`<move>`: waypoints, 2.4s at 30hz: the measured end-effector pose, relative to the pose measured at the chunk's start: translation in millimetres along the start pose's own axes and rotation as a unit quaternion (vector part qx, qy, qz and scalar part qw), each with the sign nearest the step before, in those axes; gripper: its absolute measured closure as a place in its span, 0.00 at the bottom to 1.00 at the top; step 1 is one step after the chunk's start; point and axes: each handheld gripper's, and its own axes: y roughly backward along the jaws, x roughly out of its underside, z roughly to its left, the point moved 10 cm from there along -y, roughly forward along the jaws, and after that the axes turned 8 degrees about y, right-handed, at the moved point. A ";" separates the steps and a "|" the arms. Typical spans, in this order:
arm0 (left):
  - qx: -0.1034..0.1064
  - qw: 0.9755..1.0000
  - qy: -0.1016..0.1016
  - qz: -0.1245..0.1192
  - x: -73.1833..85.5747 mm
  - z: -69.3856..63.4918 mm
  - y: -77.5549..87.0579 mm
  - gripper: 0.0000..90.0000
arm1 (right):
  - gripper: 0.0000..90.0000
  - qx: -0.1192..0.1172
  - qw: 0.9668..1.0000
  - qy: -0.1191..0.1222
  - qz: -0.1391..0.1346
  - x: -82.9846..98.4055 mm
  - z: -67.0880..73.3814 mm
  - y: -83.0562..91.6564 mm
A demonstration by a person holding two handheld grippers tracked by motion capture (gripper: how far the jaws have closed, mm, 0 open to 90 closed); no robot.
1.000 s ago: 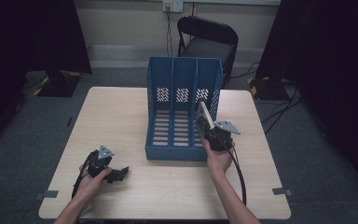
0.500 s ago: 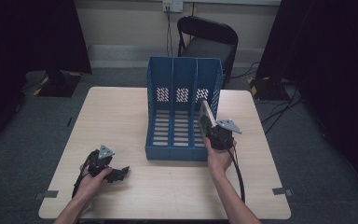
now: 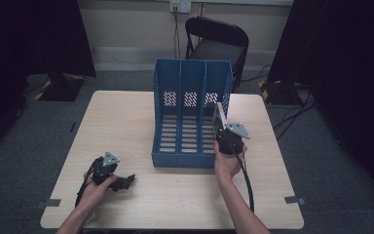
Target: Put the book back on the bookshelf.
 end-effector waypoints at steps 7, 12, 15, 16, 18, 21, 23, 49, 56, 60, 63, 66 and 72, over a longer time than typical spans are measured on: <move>0.001 1.000 0.000 0.000 0.1 -0.2 0.0 0.00 | 0.85 0.009 1.000 -0.007 0.004 1.6 -1.1 -2.8; 0.001 1.000 0.001 0.000 0.0 -0.3 0.0 0.00 | 0.85 0.012 1.000 -0.009 0.007 3.3 -1.2 -4.3; 0.001 1.000 0.001 0.000 0.0 -0.3 0.0 0.00 | 0.85 0.024 1.000 -0.010 0.006 3.5 -1.7 -4.2; 0.001 1.000 0.001 0.000 0.1 -0.3 -0.1 0.00 | 0.85 0.027 1.000 -0.010 0.005 3.5 -1.8 -4.2; 0.000 1.000 0.001 -0.001 0.0 -0.3 0.0 0.00 | 0.85 0.030 1.000 -0.009 0.005 4.3 -2.1 -4.3; 0.001 1.000 0.000 0.000 0.0 -0.3 0.0 0.00 | 0.85 0.036 0.999 -0.010 0.004 5.6 -2.2 -3.6; 0.001 1.000 0.000 0.000 0.0 -0.3 0.0 0.00 | 0.85 0.037 0.999 -0.010 0.004 6.3 -1.7 -3.5; 0.001 1.000 0.000 0.000 0.1 -0.3 0.0 0.00 | 0.82 0.019 1.000 -0.010 0.015 10.5 -1.7 -3.2; 0.001 1.000 0.000 -0.001 0.0 -0.4 0.0 0.00 | 0.78 0.018 1.000 -0.009 0.014 9.8 -2.2 -3.5; 0.001 1.000 0.000 -0.001 0.1 -0.4 0.0 0.00 | 0.75 0.014 1.000 -0.011 0.014 9.3 -1.8 -4.1; 0.001 1.000 0.000 0.000 0.0 -0.3 0.0 0.00 | 0.70 0.009 1.000 -0.010 0.014 8.8 -1.2 -4.8; 0.001 1.000 0.000 0.000 0.0 -0.3 0.0 0.00 | 0.67 0.007 1.000 -0.014 0.014 8.4 -1.0 -4.8; 0.001 1.000 0.000 0.000 0.0 -0.4 0.0 0.00 | 0.61 -0.003 1.000 -0.017 0.017 7.4 0.6 -5.8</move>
